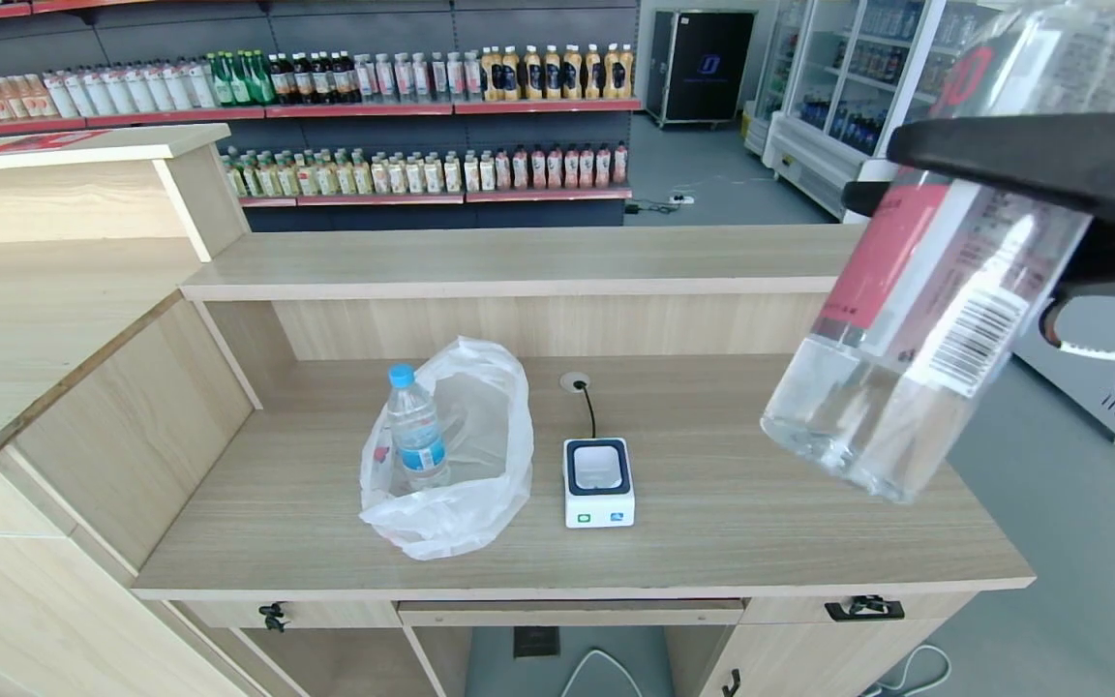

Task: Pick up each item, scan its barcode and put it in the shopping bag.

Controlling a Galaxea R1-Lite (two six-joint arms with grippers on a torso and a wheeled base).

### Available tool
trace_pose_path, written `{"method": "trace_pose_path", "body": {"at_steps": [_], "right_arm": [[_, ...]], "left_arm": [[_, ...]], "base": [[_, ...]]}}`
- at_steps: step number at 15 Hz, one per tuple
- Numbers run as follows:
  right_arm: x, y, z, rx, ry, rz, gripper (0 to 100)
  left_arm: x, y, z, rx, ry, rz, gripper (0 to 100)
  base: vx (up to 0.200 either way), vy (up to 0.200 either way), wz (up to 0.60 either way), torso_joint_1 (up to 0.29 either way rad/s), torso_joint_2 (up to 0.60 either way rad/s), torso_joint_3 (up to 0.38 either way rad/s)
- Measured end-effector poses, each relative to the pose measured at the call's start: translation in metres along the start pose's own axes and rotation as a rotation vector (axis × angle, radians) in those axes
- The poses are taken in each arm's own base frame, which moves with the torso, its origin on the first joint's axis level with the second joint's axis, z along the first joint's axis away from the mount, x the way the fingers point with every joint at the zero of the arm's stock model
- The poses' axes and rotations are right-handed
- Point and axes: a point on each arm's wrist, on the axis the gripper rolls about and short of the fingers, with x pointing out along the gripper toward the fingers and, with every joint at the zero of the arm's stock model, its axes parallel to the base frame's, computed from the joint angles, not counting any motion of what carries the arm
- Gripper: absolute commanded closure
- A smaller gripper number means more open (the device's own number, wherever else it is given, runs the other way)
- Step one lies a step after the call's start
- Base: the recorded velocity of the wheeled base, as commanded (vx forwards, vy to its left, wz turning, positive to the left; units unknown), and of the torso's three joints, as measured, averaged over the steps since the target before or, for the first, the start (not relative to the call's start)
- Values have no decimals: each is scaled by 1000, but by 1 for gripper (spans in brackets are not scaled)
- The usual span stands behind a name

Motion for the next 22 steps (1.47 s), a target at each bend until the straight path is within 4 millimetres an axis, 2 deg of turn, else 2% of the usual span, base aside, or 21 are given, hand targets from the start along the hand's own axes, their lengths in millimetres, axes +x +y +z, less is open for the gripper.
{"method": "trace_pose_path", "body": {"at_steps": [2, 4, 10, 22], "right_arm": [[-3, 26, 3, -8, 2, 94, 100], [-8, 35, 2, -8, 12, 122, 100], [-18, 38, -13, -8, 65, 110, 100], [-17, 37, -11, -54, 58, 107, 100]], "left_arm": [[0, 0, 0, 0, 0, 0, 0], [0, 0, 0, 0, 0, 0, 0], [0, 0, 0, 0, 0, 0, 0], [0, 0, 0, 0, 0, 0, 0]], "base": [[0, 0, 0, 0, 0, 0], [0, 0, 0, 0, 0, 0], [0, 0, 0, 0, 0, 0], [0, 0, 0, 0, 0, 0]]}}
